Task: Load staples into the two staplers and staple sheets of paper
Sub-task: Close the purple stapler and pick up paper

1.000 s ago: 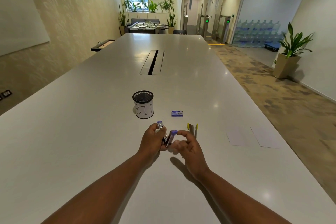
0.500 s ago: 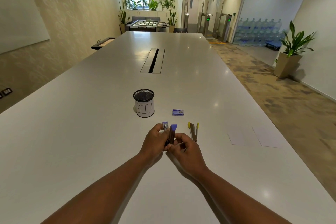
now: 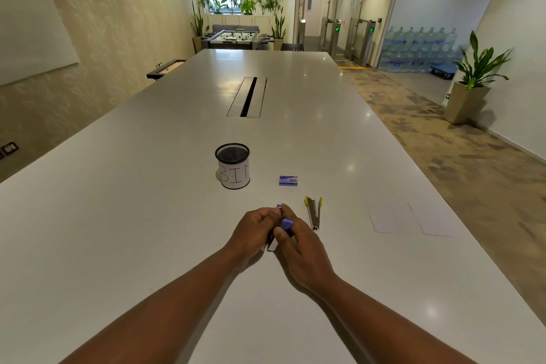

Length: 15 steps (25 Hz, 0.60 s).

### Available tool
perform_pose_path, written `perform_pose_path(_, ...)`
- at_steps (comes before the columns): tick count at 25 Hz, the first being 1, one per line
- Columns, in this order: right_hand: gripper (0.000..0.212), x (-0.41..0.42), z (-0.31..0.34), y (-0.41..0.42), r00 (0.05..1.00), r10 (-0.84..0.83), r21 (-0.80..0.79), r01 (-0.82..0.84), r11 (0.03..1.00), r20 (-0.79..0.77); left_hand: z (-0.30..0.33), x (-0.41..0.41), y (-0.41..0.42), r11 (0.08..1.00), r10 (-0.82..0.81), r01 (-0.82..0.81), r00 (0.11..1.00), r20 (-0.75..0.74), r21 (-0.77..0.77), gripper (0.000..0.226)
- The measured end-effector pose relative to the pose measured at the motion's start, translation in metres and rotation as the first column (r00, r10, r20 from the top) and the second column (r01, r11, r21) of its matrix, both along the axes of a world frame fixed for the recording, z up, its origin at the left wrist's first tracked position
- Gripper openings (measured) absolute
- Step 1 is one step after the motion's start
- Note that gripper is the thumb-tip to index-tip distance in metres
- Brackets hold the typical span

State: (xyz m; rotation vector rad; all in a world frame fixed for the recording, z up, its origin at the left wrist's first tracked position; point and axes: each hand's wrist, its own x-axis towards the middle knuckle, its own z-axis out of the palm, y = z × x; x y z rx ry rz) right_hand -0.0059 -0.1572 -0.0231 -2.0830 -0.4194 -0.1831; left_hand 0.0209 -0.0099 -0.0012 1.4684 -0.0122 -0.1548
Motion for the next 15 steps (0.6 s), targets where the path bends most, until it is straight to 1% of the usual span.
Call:
perform_pose_path(2,0.064,-0.0013,0.0014,0.0011,1.000,0.018,0.014,-0.017,1.000,-0.023,0.0016,-0.0010,0.0002,1.000,-0.028,0.028,1.000,-0.009,0.001,0.034)
perform_pose_path(6,0.063,-0.0025,0.0049,0.0029,0.999,0.035,0.105,-0.033,0.994,-0.016,0.0048,-0.0051,-0.0002,0.998,-0.059,0.059,0.998,-0.004,-0.026,0.033)
perform_pose_path(9,0.074,-0.0019,0.0039,0.0019,0.998,0.020,0.188,-0.009,0.982,-0.056,0.0050,-0.0060,0.0000,0.996,-0.094,0.094,0.996,-0.012,-0.005,0.033)
perform_pose_path(11,0.079,-0.0016,0.0047,0.0017,0.998,0.005,0.195,0.009,0.981,-0.070,0.0068,-0.0054,0.0019,0.996,-0.083,0.083,0.996,-0.022,0.011,0.041)
perform_pose_path(12,0.077,-0.0020,0.0068,0.0023,0.998,-0.006,0.173,0.016,0.985,-0.058,0.0079,-0.0046,0.0035,0.997,-0.074,0.075,0.997,-0.020,0.015,0.049)
perform_pose_path(15,0.048,-0.0005,0.0107,0.0025,0.999,-0.027,0.085,0.024,0.996,0.032,0.0078,-0.0027,0.0064,0.997,-0.076,0.076,0.997,-0.019,0.013,0.066)
